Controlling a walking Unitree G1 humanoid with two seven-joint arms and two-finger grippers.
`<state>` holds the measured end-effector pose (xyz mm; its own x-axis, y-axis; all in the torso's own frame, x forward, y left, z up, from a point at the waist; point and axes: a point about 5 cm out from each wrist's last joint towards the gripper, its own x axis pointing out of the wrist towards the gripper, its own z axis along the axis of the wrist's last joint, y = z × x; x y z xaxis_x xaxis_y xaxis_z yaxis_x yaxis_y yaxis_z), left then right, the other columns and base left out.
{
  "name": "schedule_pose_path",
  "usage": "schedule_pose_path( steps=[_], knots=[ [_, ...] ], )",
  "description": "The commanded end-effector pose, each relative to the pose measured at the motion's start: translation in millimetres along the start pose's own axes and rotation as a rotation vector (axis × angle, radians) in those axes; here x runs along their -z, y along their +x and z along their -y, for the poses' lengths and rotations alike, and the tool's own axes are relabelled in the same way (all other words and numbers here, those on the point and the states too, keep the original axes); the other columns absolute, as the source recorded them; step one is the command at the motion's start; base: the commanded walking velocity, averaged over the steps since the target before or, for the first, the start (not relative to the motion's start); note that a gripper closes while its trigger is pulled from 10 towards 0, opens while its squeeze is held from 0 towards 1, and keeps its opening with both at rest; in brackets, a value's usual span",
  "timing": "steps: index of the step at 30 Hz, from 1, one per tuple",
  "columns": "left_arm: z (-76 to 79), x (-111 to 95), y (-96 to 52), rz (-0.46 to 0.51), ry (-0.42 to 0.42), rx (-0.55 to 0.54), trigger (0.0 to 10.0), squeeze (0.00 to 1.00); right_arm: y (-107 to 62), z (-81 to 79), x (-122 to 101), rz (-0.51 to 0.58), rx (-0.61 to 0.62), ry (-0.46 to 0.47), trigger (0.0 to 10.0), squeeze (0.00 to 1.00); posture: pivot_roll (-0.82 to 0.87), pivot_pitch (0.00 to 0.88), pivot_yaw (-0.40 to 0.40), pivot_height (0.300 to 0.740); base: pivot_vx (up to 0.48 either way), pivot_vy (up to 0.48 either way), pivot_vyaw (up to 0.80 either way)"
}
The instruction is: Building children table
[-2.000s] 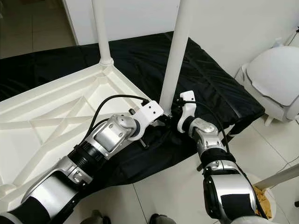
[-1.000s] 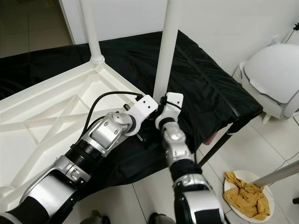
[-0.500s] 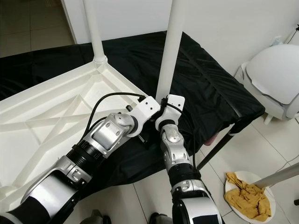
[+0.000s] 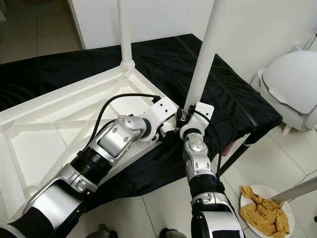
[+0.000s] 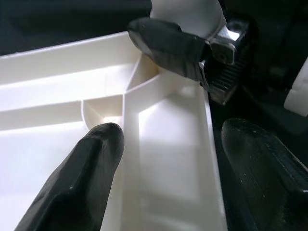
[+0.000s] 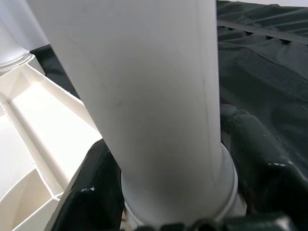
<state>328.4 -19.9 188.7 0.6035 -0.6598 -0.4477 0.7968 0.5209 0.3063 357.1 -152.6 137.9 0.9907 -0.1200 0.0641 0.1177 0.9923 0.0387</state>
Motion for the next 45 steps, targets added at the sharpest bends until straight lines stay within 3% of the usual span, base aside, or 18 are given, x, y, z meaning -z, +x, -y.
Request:
schedule_pose_path(
  steps=[1, 2, 3, 4, 5, 11, 15, 16, 17, 18, 22, 25, 28, 32, 38, 45],
  knots=[
    [-5.7, -9.5, -4.2, 0.044, 0.017, -0.037, 10.0, 0.0, 0.5, 7.4, 0.6, 0.002, 0.022, -0.006, 10.0, 0.0, -0.07, 0.069, 0.016, 0.74, 0.0, 0.0, 0.0],
    [-8.7, -11.7, -6.2, 0.061, 0.008, -0.051, 10.0, 0.0, 0.7, 7.2, 0.5, 0.005, 0.017, -0.005, 10.0, 0.01, -0.07, 0.07, 0.016, 0.74, 0.0, 0.0, 0.0],
    [-10.8, -13.4, -7.8, 0.074, 0.001, -0.061, 10.0, 0.0, 0.8, 7.5, 0.9, 0.002, 0.021, 0.001, 10.0, 0.48, -0.07, 0.07, 0.016, 0.74, 0.0, 0.0, 0.0],
    [-10.8, -13.4, -7.8, 0.074, 0.001, -0.061, 10.0, 0.0, 0.8, 7.5, 0.9, 0.002, 0.021, 0.001, 10.0, 0.48, -0.07, 0.07, 0.016, 0.74, 0.0, 0.0, 0.0],
    [-14.2, -16.6, -10.6, 0.105, -0.012, -0.081, 10.0, 0.0, 1.0, 7.4, 0.0, 0.01, 0.014, 0.011, 10.0, 1.0, -0.06, 0.071, 0.015, 0.74, 0.0, 0.0, 0.0],
    [-26.7, -23.1, -22.5, 0.208, -0.061, -0.149, 10.0, 0.0, 2.4, 6.2, -7.5, 0.067, -0.019, 0.006, 10.0, 1.0, -0.06, 0.073, 0.013, 0.74, 0.0, 0.0, 0.0],
    [-35.7, -24.9, -34.2, 0.311, -0.145, -0.182, 10.0, 0.0, 0.9, 1.8, -18.8, 0.166, -0.103, -0.013, 10.0, 1.0, -0.06, 0.076, 0.01, 0.74, 0.0, 0.0, 0.0],
    [-38.6, -25.7, -39.4, 0.358, -0.194, -0.19, 10.0, 0.0, -0.9, 0.3, -23.2, 0.203, -0.13, -0.004, 10.0, 0.51, -0.06, 0.081, 0.003, 0.74, 0.0, 0.0, 0.0],
    [-38.6, -25.7, -39.4, 0.358, -0.194, -0.19, 10.0, 0.0, -0.9, 0.3, -23.2, 0.203, -0.13, -0.004, 10.0, 0.51, -0.06, 0.081, 0.003, 0.74, 0.0, 0.0, 0.0],
    [-41.3, -26.2, -45.2, 0.405, -0.246, -0.201, 10.0, 0.0, -3.7, -0.8, -26.7, 0.232, -0.158, 0.011, 10.0, 0.0, -0.06, 0.085, -0.001, 0.74, 0.0, 0.0, 0.0],
    [-48.7, -22.0, -58.9, 0.496, -0.326, -0.253, 10.0, 0.0, -12.6, -0.4, -30.1, 0.276, -0.197, 0.036, 10.0, 0.0, -0.06, 0.092, -0.005, 0.74, 0.0, 0.0, 0.0],
    [-51.0, -18.7, -62.2, 0.508, -0.34, -0.272, 10.0, 0.0, -15.8, 0.6, -29.9, 0.282, -0.201, 0.04, 10.0, 0.0, -0.07, 0.093, -0.004, 0.74, 0.0, 0.0, 0.0],
    [-59.6, -2.4, -68.7, 0.495, -0.398, -0.343, 10.0, 0.0, -27.1, 4.1, -26.2, 0.288, -0.201, 0.047, 10.0, 0.0, -0.07, 0.099, 0.001, 0.74, 0.0, 0.0, 0.0],
    [-62.1, 1.8, -70.2, 0.491, -0.407, -0.366, 10.0, 0.0, -29.9, 4.5, -24.9, 0.29, -0.204, 0.045, 10.0, 0.0, -0.07, 0.101, 0.004, 0.74, 0.0, 0.0, 0.0],
    [-75.6, 20.3, -77.3, 0.493, -0.461, -0.521, 10.0, 0.0, -39.3, 8.3, -21.4, 0.308, -0.196, 0.041, 10.0, 0.0, -0.06, 0.094, 0.012, 0.74, 0.0, 0.0, 0.0],
    [-79.3, 34.9, -89.4, 0.526, -0.423, -0.633, 10.0, 0.0, -56.4, 8.8, -12.3, 0.284, -0.211, 0.039, 10.0, 0.0, -0.07, 0.083, 0.016, 0.74, 0.0, 0.0, 0.0]
  ],
)
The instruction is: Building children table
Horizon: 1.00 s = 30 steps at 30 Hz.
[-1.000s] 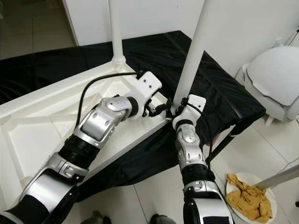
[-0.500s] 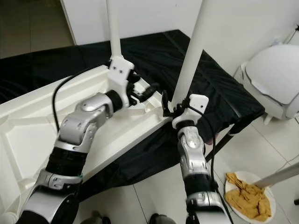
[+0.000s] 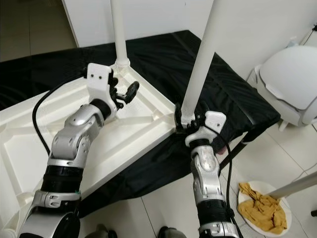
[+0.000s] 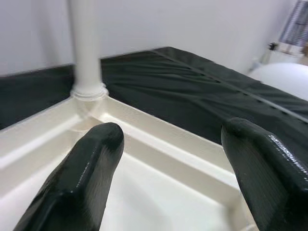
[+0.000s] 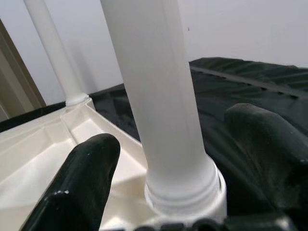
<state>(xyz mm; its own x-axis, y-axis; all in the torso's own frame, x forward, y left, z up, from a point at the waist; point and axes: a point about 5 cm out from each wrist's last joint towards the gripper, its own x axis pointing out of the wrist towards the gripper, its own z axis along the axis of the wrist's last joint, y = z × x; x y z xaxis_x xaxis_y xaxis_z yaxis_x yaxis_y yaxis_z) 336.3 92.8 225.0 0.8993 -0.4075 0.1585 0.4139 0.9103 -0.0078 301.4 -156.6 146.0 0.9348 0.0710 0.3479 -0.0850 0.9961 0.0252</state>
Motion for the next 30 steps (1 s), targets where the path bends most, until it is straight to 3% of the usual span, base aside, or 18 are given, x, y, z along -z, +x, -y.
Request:
schedule_pose_path(
  steps=[1, 14, 19, 23, 30],
  knots=[
    [-7.8, 3.8, -6.8, 0.018, 0.004, -0.139, 10.0, 0.0, -6.1, -3.7, 1.1, -0.008, -0.014, 0.011, 10.0, 0.0, -0.06, 0.082, 0.015, 0.74, 0.0, 0.0, 0.0],
    [-7.9, 14.1, -29.0, 0.07, -0.002, -0.161, 10.0, 0.0, -17.4, -10.3, 8.4, -0.046, -0.022, 0.023, 10.0, 0.0, -0.06, 0.071, 0.017, 0.74, 0.0, 0.0, 0.0],
    [-7.5, 26.9, -46.1, 0.074, 0.0, -0.177, 10.0, 0.0, -20.4, -15.0, 12.6, -0.075, -0.03, 0.03, 10.0, 0.0, -0.06, 0.059, 0.021, 0.74, 0.0, 0.0, 0.0],
    [-11.9, 34.0, -54.7, 0.057, -0.02, -0.206, 10.0, 0.0, -22.7, -15.7, 15.0, -0.094, -0.029, 0.017, 10.0, 0.0, -0.06, 0.058, 0.018, 0.74, 0.0, 0.0, 0.0],
    [-20.6, 40.8, -72.6, 0.04, 0.02, -0.25, 10.0, 0.0, -29.1, -12.8, 18.1, -0.113, -0.009, -0.019, 10.0, 0.0, -0.06, 0.051, 0.02, 0.74, 0.0, 0.0, 0.0]
  ],
)
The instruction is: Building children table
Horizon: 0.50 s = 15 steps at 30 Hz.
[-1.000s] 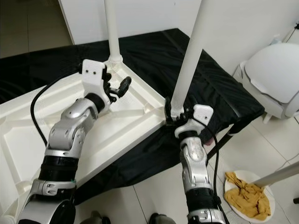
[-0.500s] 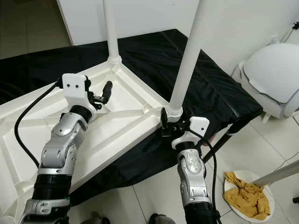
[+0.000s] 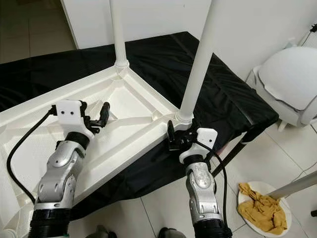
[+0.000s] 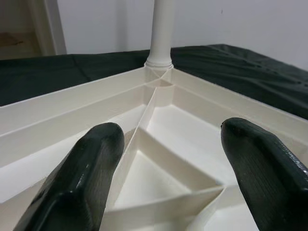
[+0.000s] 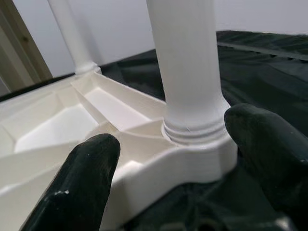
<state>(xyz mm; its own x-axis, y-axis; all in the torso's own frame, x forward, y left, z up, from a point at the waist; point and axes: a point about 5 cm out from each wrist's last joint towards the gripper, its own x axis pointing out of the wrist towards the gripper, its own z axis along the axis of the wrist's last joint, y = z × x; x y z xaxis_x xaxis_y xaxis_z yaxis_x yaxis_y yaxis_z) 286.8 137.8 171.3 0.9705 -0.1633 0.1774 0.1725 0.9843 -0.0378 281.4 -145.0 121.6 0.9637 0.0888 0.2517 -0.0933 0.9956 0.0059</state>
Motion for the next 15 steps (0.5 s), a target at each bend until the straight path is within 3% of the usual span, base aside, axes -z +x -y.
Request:
schedule_pose_path(
  steps=[1, 6, 15],
  knots=[
    [-1.0, -1.4, -3.2, 0.013, 0.006, 0.001, 10.0, 0.0, -3.7, 0.4, 2.9, -0.018, 0.013, -0.004, 10.0, 0.0, -0.06, 0.051, 0.02, 0.74, 0.0, 0.0, 0.0],
    [-8.5, 6.4, -15.6, -0.008, 0.018, -0.05, 10.0, 0.0, -9.0, 3.5, 9.5, -0.053, 0.062, -0.001, 10.0, 0.0, -0.05, 0.042, 0.022, 0.74, 0.0, 0.0, 0.0],
    [-11.1, 11.5, -24.9, -0.025, -0.012, -0.064, 10.0, 0.0, -9.0, 4.6, 13.4, -0.094, 0.086, 0.003, 10.0, 0.0, -0.05, 0.027, 0.013, 0.74, 0.0, 0.0, 0.0]
  ],
)
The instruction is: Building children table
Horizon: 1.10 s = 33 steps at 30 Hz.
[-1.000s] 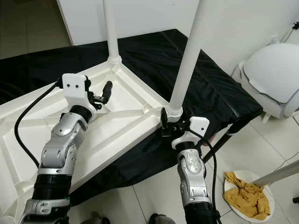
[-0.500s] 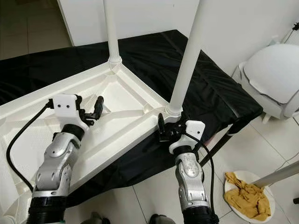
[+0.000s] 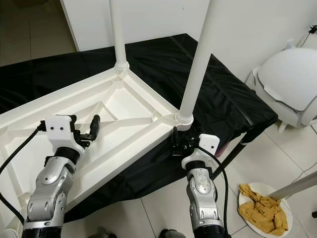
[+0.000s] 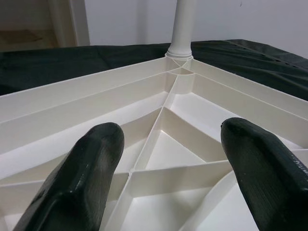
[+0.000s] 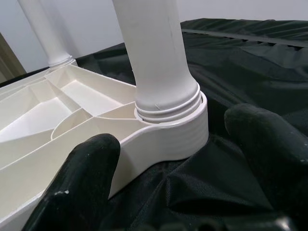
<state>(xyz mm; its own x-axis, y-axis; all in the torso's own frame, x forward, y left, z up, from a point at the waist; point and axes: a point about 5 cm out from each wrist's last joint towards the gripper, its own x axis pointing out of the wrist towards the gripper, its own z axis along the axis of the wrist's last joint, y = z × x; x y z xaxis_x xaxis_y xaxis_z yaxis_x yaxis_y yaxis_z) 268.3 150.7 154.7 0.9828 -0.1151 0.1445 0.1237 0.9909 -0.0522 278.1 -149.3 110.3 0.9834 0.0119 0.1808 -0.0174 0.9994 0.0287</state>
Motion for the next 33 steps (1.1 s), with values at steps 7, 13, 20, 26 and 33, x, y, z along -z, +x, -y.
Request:
schedule_pose_path(
  steps=[7, 13, 20, 26, 33],
  knots=[
    [1.1, 5.8, -8.5, -0.007, -0.004, 0.037, 10.0, 0.0, -1.3, 6.5, 9.6, -0.056, 0.03, -0.035, 10.0, 0.0, -0.06, 0.0, 0.008, 0.74, 0.0, 0.0, 0.0],
    [1.4, 10.7, -10.6, -0.02, 0.011, 0.043, 10.0, 0.0, -0.4, 10.3, 12.7, -0.084, 0.055, -0.047, 10.0, 0.0, -0.06, 0.0, 0.009, 0.74, 0.0, 0.0, 0.0],
    [0.2, 16.7, -16.2, -0.035, 0.013, 0.053, 10.0, 0.0, -1.2, 13.7, 19.2, -0.116, 0.081, -0.07, 10.0, 0.0, -0.06, 0.0, 0.004, 0.74, 0.0, 0.0, 0.0],
    [-2.4, 22.9, -20.6, -0.048, 0.02, 0.043, 10.0, 0.0, 0.9, 14.4, 19.2, -0.112, 0.08, -0.076, 10.0, 0.0, -0.06, 0.0, -0.008, 0.74, 0.0, 0.0, 0.0],
    [-4.7, 28.6, -22.5, -0.05, -0.015, 0.008, 10.0, 0.0, 3.8, 11.6, 17.4, -0.086, 0.03, -0.112, 10.0, 0.0, -0.05, 0.0, -0.023, 0.74, 0.0, 0.0, 0.0]
  ],
)
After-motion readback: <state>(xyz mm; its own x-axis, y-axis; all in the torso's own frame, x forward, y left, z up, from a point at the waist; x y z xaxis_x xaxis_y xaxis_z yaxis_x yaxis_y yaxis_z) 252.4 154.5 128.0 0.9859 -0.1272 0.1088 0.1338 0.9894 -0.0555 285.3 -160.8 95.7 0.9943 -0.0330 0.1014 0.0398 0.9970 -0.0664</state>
